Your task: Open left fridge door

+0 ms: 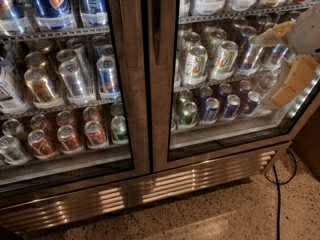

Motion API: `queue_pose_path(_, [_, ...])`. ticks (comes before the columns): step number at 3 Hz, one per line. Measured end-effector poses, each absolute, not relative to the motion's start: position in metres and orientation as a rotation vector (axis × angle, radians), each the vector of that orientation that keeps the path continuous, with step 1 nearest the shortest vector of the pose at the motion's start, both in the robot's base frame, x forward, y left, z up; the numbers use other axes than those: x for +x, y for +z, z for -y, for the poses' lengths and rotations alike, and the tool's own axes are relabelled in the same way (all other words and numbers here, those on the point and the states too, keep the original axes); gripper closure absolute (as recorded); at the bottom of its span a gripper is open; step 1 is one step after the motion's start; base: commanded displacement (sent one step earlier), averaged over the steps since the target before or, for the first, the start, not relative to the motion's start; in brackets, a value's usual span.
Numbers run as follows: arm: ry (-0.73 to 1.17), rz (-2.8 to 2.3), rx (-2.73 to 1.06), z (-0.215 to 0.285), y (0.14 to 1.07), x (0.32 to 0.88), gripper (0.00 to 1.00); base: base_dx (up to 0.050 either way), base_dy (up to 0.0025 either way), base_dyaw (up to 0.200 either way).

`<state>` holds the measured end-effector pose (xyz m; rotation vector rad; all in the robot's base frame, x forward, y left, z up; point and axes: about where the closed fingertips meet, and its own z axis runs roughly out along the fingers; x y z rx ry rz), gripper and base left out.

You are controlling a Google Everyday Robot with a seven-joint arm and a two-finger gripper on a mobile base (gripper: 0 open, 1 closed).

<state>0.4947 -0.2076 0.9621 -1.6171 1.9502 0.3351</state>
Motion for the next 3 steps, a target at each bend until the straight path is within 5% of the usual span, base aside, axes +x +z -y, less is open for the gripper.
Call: queue_pose_path(3, [0.271, -1.847, -1.814, 0.144, 0.966, 0.484, 0.00, 0.000, 0.00000, 0.000])
